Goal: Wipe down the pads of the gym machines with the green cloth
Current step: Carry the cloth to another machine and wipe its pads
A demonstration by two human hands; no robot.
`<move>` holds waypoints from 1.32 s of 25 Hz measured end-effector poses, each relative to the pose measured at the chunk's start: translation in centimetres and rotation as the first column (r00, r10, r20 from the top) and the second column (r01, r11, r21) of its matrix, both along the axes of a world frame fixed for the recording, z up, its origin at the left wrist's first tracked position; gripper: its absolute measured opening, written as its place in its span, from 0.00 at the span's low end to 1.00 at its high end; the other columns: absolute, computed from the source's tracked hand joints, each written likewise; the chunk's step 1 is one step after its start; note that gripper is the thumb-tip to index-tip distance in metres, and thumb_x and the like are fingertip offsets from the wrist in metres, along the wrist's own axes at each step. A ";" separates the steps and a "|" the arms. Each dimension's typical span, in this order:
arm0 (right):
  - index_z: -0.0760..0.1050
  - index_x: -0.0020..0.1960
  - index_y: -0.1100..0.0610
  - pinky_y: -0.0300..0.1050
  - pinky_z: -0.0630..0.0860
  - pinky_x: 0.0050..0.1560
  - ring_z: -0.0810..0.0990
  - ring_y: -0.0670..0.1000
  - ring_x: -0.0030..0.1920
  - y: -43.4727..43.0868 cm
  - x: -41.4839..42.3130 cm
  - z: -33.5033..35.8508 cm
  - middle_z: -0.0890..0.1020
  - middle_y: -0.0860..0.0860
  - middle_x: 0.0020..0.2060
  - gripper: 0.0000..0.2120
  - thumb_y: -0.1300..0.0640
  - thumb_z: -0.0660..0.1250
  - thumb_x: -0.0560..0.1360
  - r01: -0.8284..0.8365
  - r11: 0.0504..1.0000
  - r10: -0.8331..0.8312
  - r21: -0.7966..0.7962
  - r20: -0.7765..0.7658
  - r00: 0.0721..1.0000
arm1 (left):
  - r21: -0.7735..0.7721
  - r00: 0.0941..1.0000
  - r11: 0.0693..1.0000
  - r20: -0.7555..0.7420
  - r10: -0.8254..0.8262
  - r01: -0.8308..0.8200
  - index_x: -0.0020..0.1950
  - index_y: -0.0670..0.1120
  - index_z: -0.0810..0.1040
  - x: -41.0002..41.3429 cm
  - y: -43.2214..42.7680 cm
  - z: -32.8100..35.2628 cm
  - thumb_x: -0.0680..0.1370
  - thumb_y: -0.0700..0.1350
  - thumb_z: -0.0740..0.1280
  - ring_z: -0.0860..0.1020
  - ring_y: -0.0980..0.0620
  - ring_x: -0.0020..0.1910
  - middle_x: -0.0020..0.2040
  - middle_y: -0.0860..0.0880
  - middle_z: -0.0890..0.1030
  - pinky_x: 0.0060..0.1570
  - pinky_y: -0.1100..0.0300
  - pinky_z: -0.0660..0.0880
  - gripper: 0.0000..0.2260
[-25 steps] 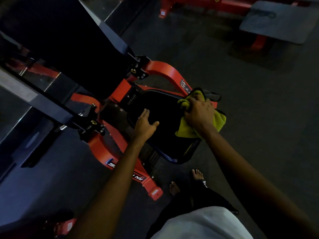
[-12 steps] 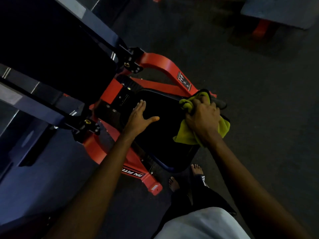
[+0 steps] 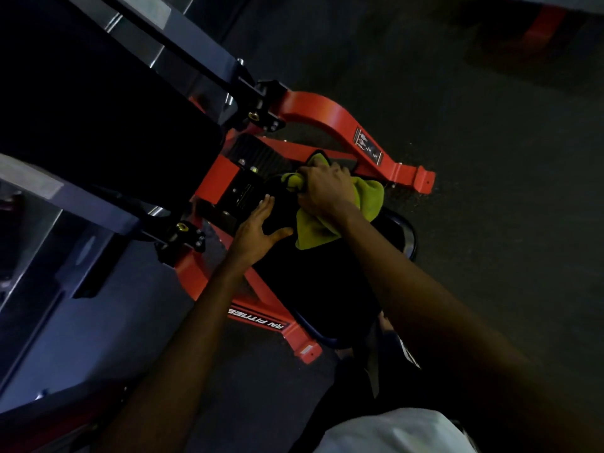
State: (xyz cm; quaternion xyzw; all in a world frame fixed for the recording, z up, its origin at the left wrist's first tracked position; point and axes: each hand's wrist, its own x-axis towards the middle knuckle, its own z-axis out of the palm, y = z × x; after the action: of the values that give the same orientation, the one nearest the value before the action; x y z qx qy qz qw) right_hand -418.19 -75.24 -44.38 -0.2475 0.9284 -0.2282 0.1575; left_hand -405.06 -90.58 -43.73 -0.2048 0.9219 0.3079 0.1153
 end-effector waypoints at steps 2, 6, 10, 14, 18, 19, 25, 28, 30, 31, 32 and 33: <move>0.80 0.59 0.46 0.57 0.72 0.57 0.78 0.63 0.57 -0.9 -1.2 0.3 0.77 0.53 0.59 0.16 0.47 0.69 0.72 -0.058 0.997 0.062 -0.046 0.088 0.994 | -0.038 1.000 0.999 0.016 0.011 -0.010 0.79 0.41 0.62 0.1 -0.4 0.3 0.73 0.50 0.77 0.57 0.56 0.77 0.80 0.46 0.61 0.77 0.57 0.56 0.40; 0.80 0.60 0.44 0.55 0.73 0.55 0.79 0.62 0.55 0.8 -1.2 -0.6 0.78 0.51 0.58 0.17 0.46 0.68 0.72 -0.037 0.995 0.046 -0.098 0.085 0.995 | -0.052 0.994 0.996 0.080 0.071 -0.067 0.81 0.45 0.58 1.0 -1.5 0.2 0.74 0.53 0.75 0.55 0.51 0.80 0.81 0.47 0.56 0.78 0.53 0.55 0.41; 0.80 0.58 0.44 0.57 0.72 0.54 0.78 0.63 0.55 -1.5 -1.2 0.2 0.77 0.51 0.59 0.15 0.45 0.68 0.73 -0.114 0.993 0.114 -0.032 0.019 0.993 | -0.013 0.991 0.995 0.093 0.099 -0.098 0.81 0.46 0.59 0.9 -1.9 0.0 0.73 0.52 0.76 0.54 0.52 0.80 0.81 0.48 0.56 0.77 0.52 0.55 0.42; 0.81 0.60 0.44 0.58 0.72 0.57 0.78 0.64 0.58 -2.5 -2.4 1.0 0.78 0.52 0.59 0.17 0.47 0.68 0.72 -0.180 0.982 0.185 -0.053 0.135 0.973 | 0.005 0.993 0.996 0.081 0.089 -0.090 0.81 0.44 0.59 0.9 -2.0 -0.3 0.73 0.51 0.76 0.54 0.52 0.80 0.81 0.47 0.56 0.76 0.56 0.54 0.42; 0.81 0.58 0.42 0.55 0.74 0.53 0.79 0.60 0.53 2.6 -0.6 -1.0 0.78 0.48 0.58 0.17 0.44 0.67 0.70 -0.022 0.988 0.032 -0.151 0.065 0.997 | 0.025 0.991 0.992 0.056 0.124 -0.126 0.80 0.45 0.61 0.9 -1.8 -0.2 0.72 0.50 0.77 0.55 0.53 0.80 0.81 0.48 0.58 0.75 0.60 0.54 0.41; 0.81 0.58 0.42 0.55 0.73 0.53 0.79 0.60 0.53 3.2 -0.3 -1.3 0.78 0.48 0.58 0.16 0.44 0.68 0.71 -0.013 0.990 0.017 -0.142 0.027 0.999 | 0.033 0.991 0.991 0.050 0.127 -0.129 0.80 0.45 0.61 0.9 -1.7 -0.2 0.72 0.50 0.77 0.55 0.53 0.80 0.81 0.48 0.58 0.76 0.59 0.55 0.41; 0.81 0.59 0.43 0.56 0.73 0.53 0.79 0.62 0.54 0.8 -1.1 0.6 0.77 0.50 0.58 0.15 0.44 0.67 0.73 -0.097 0.991 0.102 -0.088 0.062 0.993 | 0.039 0.989 0.989 0.054 0.137 -0.139 0.80 0.47 0.60 0.9 -1.9 -0.3 0.72 0.51 0.77 0.55 0.54 0.80 0.81 0.50 0.57 0.77 0.55 0.55 0.41; 0.81 0.57 0.43 0.56 0.75 0.51 0.80 0.61 0.51 5.5 0.4 -0.3 0.77 0.49 0.56 0.15 0.42 0.67 0.73 0.039 0.984 -0.032 -0.172 0.038 0.999 | 0.048 0.992 0.991 0.041 0.123 -0.125 0.81 0.48 0.60 1.2 -1.9 -0.5 0.73 0.52 0.76 0.54 0.55 0.80 0.81 0.51 0.56 0.77 0.56 0.55 0.41; 0.81 0.57 0.44 0.55 0.74 0.51 0.80 0.60 0.51 7.7 1.8 -0.6 0.78 0.49 0.56 0.14 0.41 0.66 0.74 0.119 0.981 -0.124 -0.157 -0.025 0.992 | 0.049 0.993 0.992 0.035 0.116 -0.118 0.81 0.48 0.59 1.3 -1.9 -0.7 0.74 0.53 0.76 0.54 0.55 0.80 0.81 0.51 0.56 0.77 0.55 0.55 0.41; 0.81 0.57 0.45 0.55 0.74 0.51 0.80 0.60 0.51 7.6 1.9 -0.4 0.78 0.50 0.55 0.14 0.41 0.66 0.75 0.142 0.981 -0.149 -0.131 -0.045 0.988 | 0.053 0.993 0.992 0.027 0.117 -0.118 0.81 0.47 0.59 1.3 -2.0 -0.8 0.74 0.53 0.76 0.53 0.54 0.80 0.81 0.50 0.56 0.78 0.54 0.55 0.41; 0.82 0.56 0.46 0.55 0.75 0.51 0.81 0.60 0.51 7.0 1.5 -0.2 0.79 0.50 0.55 0.15 0.40 0.65 0.75 0.155 0.981 -0.159 -0.114 -0.031 0.987 | 0.055 0.994 0.992 0.017 0.112 -0.113 0.81 0.47 0.59 1.4 -2.1 -0.8 0.74 0.54 0.75 0.53 0.54 0.80 0.81 0.50 0.56 0.78 0.53 0.54 0.41; 0.82 0.55 0.48 0.54 0.76 0.51 0.82 0.60 0.51 6.5 0.8 0.3 0.80 0.51 0.54 0.17 0.40 0.64 0.74 0.175 0.979 -0.172 -0.109 0.033 0.985 | 0.056 0.994 0.993 0.012 0.105 -0.105 0.81 0.47 0.59 1.5 -2.1 -0.7 0.74 0.54 0.75 0.53 0.53 0.80 0.82 0.50 0.55 0.78 0.53 0.54 0.41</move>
State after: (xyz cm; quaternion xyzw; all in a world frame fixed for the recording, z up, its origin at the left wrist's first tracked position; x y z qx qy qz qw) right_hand -417.42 -68.73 -44.12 -0.1714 0.9303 -0.2954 0.1338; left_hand -403.59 -92.66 -44.38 -0.2511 0.9003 0.3385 0.1090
